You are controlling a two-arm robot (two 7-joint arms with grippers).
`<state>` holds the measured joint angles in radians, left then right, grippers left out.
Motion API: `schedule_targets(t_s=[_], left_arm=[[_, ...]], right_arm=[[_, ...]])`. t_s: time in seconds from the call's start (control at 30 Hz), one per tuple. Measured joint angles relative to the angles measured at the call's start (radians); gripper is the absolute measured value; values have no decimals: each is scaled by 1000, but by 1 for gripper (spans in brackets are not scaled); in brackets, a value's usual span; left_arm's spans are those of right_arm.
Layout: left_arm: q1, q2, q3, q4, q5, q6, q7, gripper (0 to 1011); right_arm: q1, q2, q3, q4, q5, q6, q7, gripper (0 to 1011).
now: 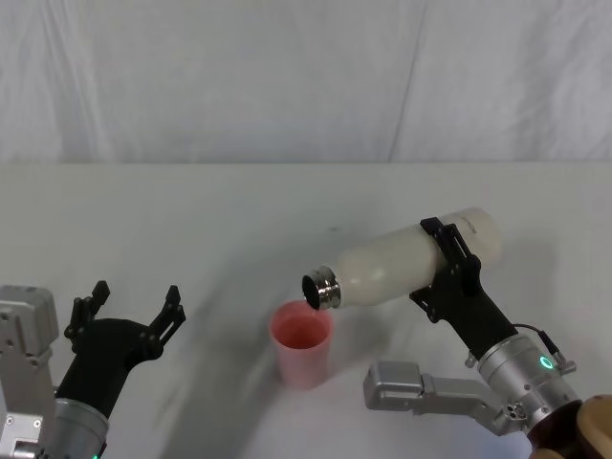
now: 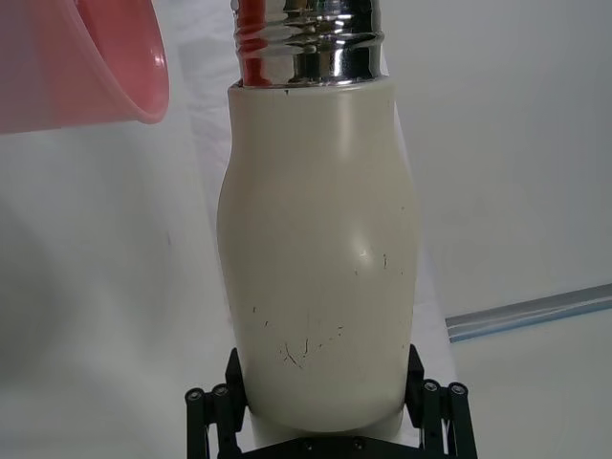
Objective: Grasp the thermos with one hand and pour water into the cup lid.
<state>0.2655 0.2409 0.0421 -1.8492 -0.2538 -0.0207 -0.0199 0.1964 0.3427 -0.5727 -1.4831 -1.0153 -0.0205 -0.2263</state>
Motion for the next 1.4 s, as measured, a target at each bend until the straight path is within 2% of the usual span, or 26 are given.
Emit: schedule_targets(t_s=[1.4], left_arm=[[0,0,0,0,0,0,0,1001]], right_arm=[[22,19,-27,15,-58,23,-38,955]])
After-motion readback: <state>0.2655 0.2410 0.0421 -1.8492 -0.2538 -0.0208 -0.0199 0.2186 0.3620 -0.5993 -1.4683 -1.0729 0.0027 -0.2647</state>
